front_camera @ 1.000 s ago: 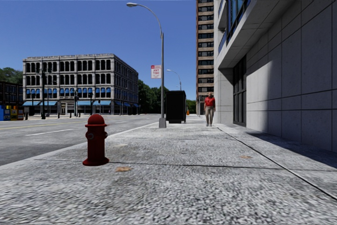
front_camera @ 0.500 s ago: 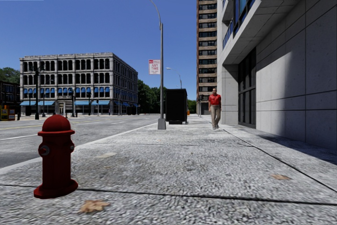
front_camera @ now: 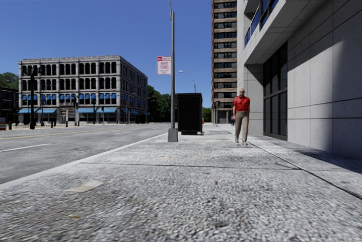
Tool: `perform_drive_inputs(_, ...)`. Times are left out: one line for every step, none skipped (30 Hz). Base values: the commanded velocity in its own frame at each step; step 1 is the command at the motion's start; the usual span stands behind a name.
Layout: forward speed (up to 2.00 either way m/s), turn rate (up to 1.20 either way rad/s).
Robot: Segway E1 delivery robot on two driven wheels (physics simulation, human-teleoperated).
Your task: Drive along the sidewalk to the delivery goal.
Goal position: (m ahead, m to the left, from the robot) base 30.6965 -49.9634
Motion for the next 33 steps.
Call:
perform_drive_inputs(2.00,0.00)
perform_drive_inputs(2.00,0.00)
perform_drive_inputs(2.00,0.00)
perform_drive_inputs(2.00,0.00)
perform_drive_inputs(2.00,0.00)
perform_drive_inputs(2.00,0.00)
perform_drive_inputs(2.00,0.00)
perform_drive_inputs(2.00,0.00)
perform_drive_inputs(2.00,0.00)
perform_drive_inputs(2.00,0.00)
perform_drive_inputs(2.00,0.00)
perform_drive_inputs(2.00,0.00)
perform_drive_inputs(2.00,0.00)
perform_drive_inputs(2.00,0.00)
perform_drive_inputs(2.00,0.00)
perform_drive_inputs(2.00,0.00)
perform_drive_inputs(2.00,0.00)
perform_drive_inputs(2.00,0.00)
perform_drive_inputs(2.00,0.00)
perform_drive_inputs(2.00,0.00)
perform_drive_inputs(2.00,0.00)
perform_drive_inputs(2.00,0.00)
perform_drive_inputs(2.00,0.00)
perform_drive_inputs(2.00,0.00)
perform_drive_inputs(2.00,0.00)
perform_drive_inputs(2.00,0.00)
perform_drive_inputs(2.00,0.00)
perform_drive_inputs(2.00,0.00)
perform_drive_inputs(2.00,0.00)
perform_drive_inputs(2.00,0.00)
perform_drive_inputs(2.00,0.00)
perform_drive_inputs(2.00,-0.02)
perform_drive_inputs(2.00,-0.09)
